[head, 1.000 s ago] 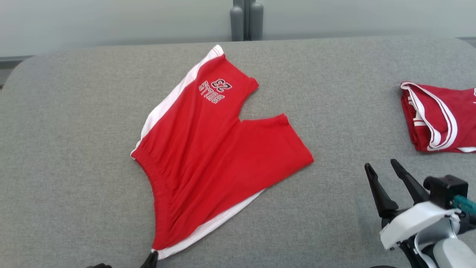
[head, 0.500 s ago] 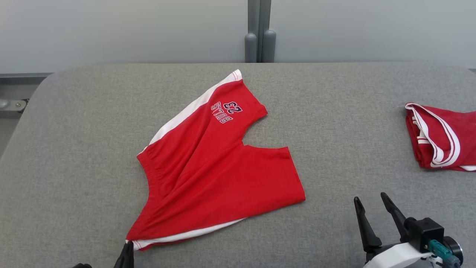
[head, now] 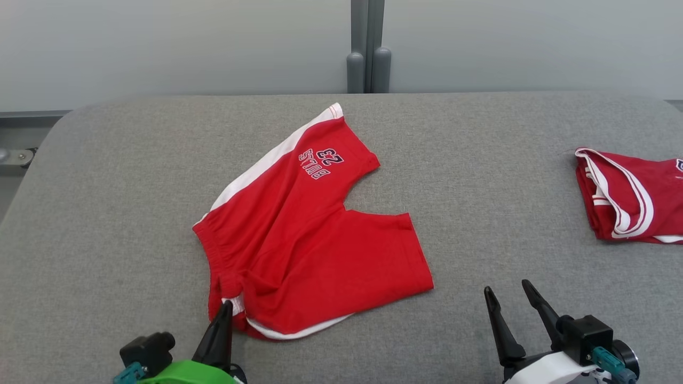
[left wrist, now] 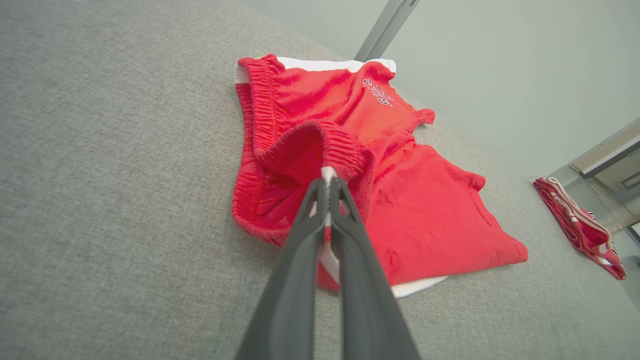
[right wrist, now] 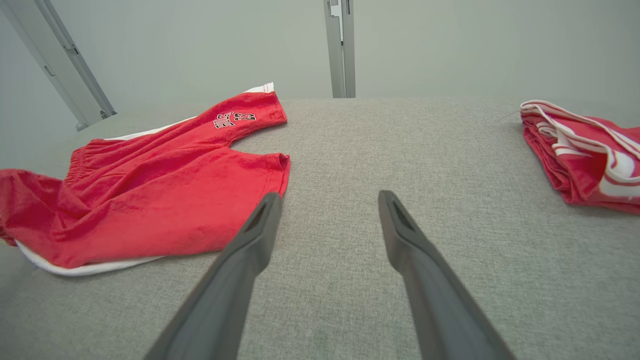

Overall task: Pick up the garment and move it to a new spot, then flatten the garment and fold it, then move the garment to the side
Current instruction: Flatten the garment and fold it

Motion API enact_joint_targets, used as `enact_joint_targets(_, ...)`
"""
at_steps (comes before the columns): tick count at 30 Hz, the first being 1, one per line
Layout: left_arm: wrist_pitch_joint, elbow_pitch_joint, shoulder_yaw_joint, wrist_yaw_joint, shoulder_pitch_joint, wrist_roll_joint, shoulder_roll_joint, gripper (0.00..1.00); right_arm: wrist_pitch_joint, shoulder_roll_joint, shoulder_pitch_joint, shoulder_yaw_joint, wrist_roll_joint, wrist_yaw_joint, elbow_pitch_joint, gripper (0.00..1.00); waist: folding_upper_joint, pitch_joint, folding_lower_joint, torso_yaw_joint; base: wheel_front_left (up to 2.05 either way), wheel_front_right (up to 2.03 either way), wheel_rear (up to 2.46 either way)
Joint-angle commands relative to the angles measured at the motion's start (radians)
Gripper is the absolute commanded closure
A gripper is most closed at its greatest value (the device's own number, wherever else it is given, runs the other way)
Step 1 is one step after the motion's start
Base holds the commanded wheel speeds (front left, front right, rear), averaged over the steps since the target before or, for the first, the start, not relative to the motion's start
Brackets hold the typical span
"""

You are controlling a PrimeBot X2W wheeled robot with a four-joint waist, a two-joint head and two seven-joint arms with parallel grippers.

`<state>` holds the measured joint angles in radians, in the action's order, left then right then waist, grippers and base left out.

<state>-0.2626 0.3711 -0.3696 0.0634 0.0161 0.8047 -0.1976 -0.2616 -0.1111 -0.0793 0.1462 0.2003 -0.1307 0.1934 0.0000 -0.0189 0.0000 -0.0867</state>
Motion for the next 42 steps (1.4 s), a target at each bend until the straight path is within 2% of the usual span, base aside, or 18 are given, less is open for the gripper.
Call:
enact_joint_targets(1, -0.002, 0.016, -0.008, 0.013, 0.037, -0.014, 0.011, 1.00, -0.004, -0.001, 0.013, 0.005, 0.002, 0.000, 0.002, 0.00, 0.0000, -0.008, 0.0000, 0.012, 0.00, 0.00, 0.00)
enact_joint_targets(10, -0.002, 0.122, -0.043, 0.043, 0.138, -0.043, 0.048, 1.00, -0.004, 0.008, 0.026, 0.020, 0.001, 0.000, 0.008, 0.00, 0.0000, -0.032, 0.0000, 0.048, 0.00, 0.00, 0.00)
enact_joint_targets(11, -0.002, 0.134, -0.044, 0.046, 0.146, -0.044, 0.049, 0.93, -0.004, 0.010, 0.027, 0.021, 0.000, 0.000, 0.009, 0.00, 0.0000, -0.034, 0.0000, 0.051, 0.00, 0.00, 0.00)
enact_joint_targets(12, -0.002, 0.144, -0.046, 0.049, 0.153, -0.052, 0.047, 0.78, -0.004, 0.011, 0.028, 0.021, -0.001, 0.000, 0.009, 0.00, 0.0000, -0.036, 0.0000, 0.053, 0.00, 0.00, 0.00)
enact_joint_targets(13, -0.002, 0.154, -0.047, 0.051, 0.158, -0.060, 0.046, 0.58, -0.004, 0.012, 0.029, 0.022, -0.002, 0.000, 0.010, 0.00, 0.0000, -0.037, 0.0000, 0.055, 0.00, 0.00, 0.00)
enact_joint_targets(14, -0.002, 0.163, -0.050, 0.052, 0.162, -0.071, 0.046, 0.25, -0.004, 0.013, 0.030, 0.021, -0.002, 0.000, 0.010, 0.00, 0.0000, -0.037, 0.0000, 0.057, 0.00, 0.00, 0.00)
enact_joint_targets(15, -0.002, 0.172, -0.050, 0.050, 0.163, -0.080, 0.046, 0.00, -0.004, 0.014, 0.030, 0.020, -0.003, 0.000, 0.011, 0.00, 0.0000, -0.036, 0.0000, 0.058, 0.00, 0.00, 0.00)
enact_joint_targets(21, -0.002, 0.126, -0.030, 0.040, 0.116, -0.153, 0.017, 0.00, -0.004, 0.014, 0.032, 0.010, -0.020, 0.000, -0.015, 0.00, 0.0000, -0.016, 0.0000, 0.068, 0.00, 0.00, 0.00)
enact_joint_targets(26, -0.002, -0.042, 0.050, 0.005, 0.022, -0.222, -0.004, 0.00, -0.004, 0.020, 0.017, -0.023, -0.035, 0.000, -0.069, 0.00, 0.0000, 0.013, 0.0000, 0.065, 0.00, 0.00, 0.00)
enact_joint_targets(33, -0.002, -0.248, 0.160, -0.036, -0.129, -0.333, 0.000, 0.00, -0.004, 0.032, -0.024, -0.067, -0.078, 0.000, -0.156, 0.00, 0.0000, 0.039, 0.0000, 0.035, 0.00, 0.00, 0.00)
enact_joint_targets(38, -0.002, -0.286, 0.216, -0.023, -0.212, -0.396, 0.013, 0.00, -0.004, 0.041, -0.059, -0.096, -0.111, 0.000, -0.199, 0.00, 0.0000, 0.058, 0.0000, 0.012, 0.00, 0.00, 0.00)
enact_joint_targets(42, -0.002, -0.285, 0.253, -0.001, -0.244, -0.428, 0.031, 0.00, -0.004, 0.043, -0.075, -0.102, -0.125, 0.000, -0.188, 0.00, 0.0000, 0.065, 0.0000, 0.001, 0.00, 0.00, 0.00)
